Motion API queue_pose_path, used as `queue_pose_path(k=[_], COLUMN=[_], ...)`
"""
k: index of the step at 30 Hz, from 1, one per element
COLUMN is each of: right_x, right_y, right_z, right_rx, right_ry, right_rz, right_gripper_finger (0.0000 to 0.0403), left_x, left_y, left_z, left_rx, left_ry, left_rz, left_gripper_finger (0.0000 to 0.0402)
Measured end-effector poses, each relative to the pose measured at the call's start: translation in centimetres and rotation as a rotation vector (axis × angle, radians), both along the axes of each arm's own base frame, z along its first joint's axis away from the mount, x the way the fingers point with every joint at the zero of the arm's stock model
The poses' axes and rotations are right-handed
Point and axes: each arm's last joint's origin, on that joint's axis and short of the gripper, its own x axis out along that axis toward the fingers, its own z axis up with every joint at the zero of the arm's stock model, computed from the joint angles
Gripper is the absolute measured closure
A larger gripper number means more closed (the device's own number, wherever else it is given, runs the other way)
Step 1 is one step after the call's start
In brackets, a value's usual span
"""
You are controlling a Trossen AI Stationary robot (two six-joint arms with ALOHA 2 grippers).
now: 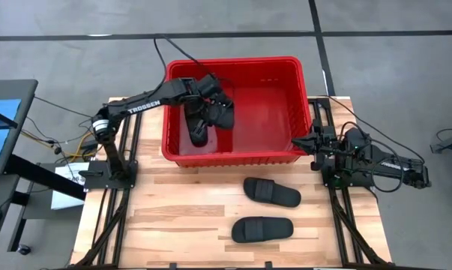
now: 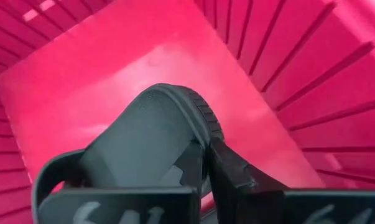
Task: Pick and place slides into bin
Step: Put the black slipper into the bin
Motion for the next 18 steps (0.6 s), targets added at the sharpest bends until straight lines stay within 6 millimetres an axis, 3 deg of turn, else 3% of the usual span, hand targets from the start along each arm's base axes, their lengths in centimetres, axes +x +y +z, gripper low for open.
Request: queue_pose_path(k=[18], right_x=[0.0], right_y=[0.0], right_z=[0.0], right_rx=[0.000], right_ry=[0.000], right_rz=[0.000], right_gripper_finger=[0.0403], left_x=[-2.0], left_y=[0.6], left_z=[-7.3], left_rx=[0.057], left_ry=[-0.057], left_rz=[0.103], left_gripper_finger=[0.0401])
